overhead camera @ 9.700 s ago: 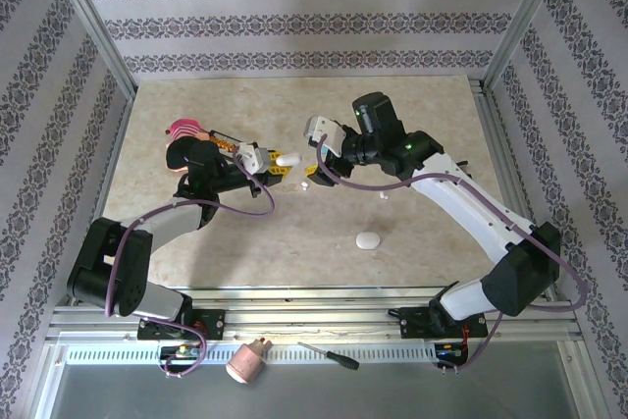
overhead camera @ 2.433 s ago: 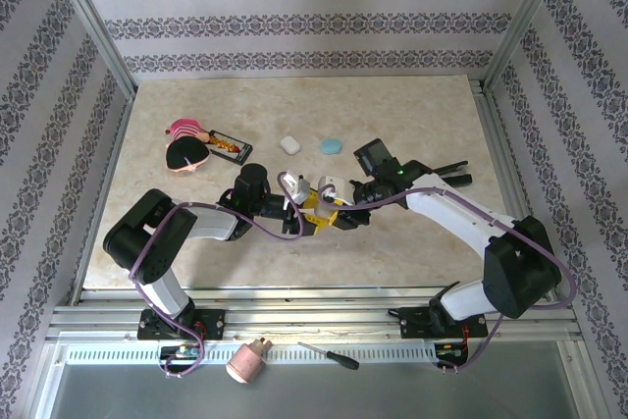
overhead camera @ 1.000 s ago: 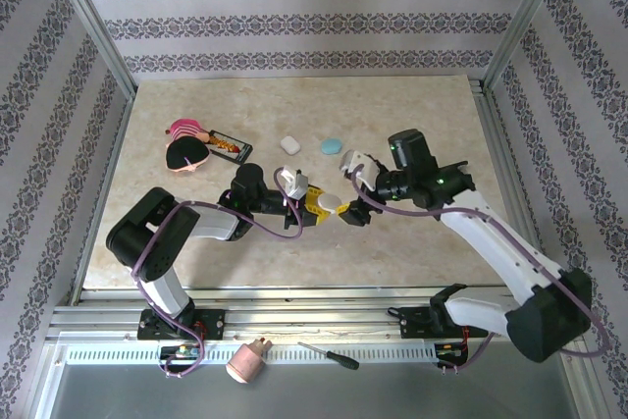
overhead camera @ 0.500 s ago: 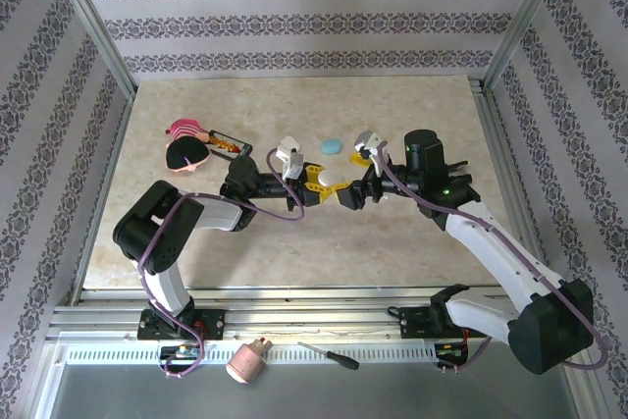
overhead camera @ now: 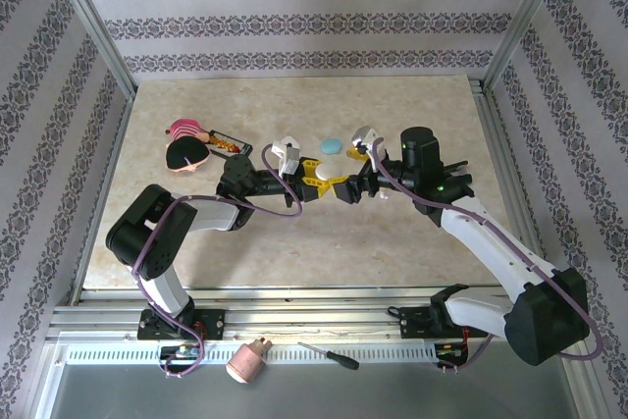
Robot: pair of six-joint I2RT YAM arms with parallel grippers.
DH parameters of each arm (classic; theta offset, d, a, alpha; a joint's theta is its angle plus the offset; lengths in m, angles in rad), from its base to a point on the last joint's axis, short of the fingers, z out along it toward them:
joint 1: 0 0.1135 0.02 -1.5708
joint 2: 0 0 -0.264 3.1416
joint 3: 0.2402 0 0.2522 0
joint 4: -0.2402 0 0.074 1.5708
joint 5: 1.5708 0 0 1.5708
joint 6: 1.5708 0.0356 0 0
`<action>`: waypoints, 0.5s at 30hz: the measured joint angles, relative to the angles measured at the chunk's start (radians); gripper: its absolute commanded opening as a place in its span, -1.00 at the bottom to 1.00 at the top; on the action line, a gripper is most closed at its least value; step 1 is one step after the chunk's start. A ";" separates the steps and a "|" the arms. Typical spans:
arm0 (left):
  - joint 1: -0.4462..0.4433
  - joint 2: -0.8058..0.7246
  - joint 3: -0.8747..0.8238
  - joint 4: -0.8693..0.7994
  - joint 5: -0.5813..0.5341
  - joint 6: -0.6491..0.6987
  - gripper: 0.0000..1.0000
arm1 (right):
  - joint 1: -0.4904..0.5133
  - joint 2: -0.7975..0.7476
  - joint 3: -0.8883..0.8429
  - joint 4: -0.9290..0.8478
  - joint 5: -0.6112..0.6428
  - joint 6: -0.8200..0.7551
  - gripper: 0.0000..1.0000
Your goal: Insert wireless bluetooth earbuds into charging case
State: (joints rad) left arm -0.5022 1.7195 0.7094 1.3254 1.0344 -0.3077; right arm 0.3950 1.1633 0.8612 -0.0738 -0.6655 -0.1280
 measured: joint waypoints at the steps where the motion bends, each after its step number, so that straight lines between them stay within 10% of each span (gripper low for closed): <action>1: 0.000 0.000 0.000 0.000 -0.001 0.000 -0.46 | 0.000 0.000 0.000 0.002 0.005 0.002 0.90; 15: 0.008 0.000 -0.002 0.000 -0.023 0.000 -0.46 | -0.014 0.009 0.019 0.030 0.017 0.027 0.92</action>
State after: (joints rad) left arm -0.4946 1.7195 0.7074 1.3254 1.0119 -0.3077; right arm 0.3813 1.1721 0.8806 -0.0441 -0.6483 -0.1013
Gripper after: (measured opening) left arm 0.356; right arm 0.959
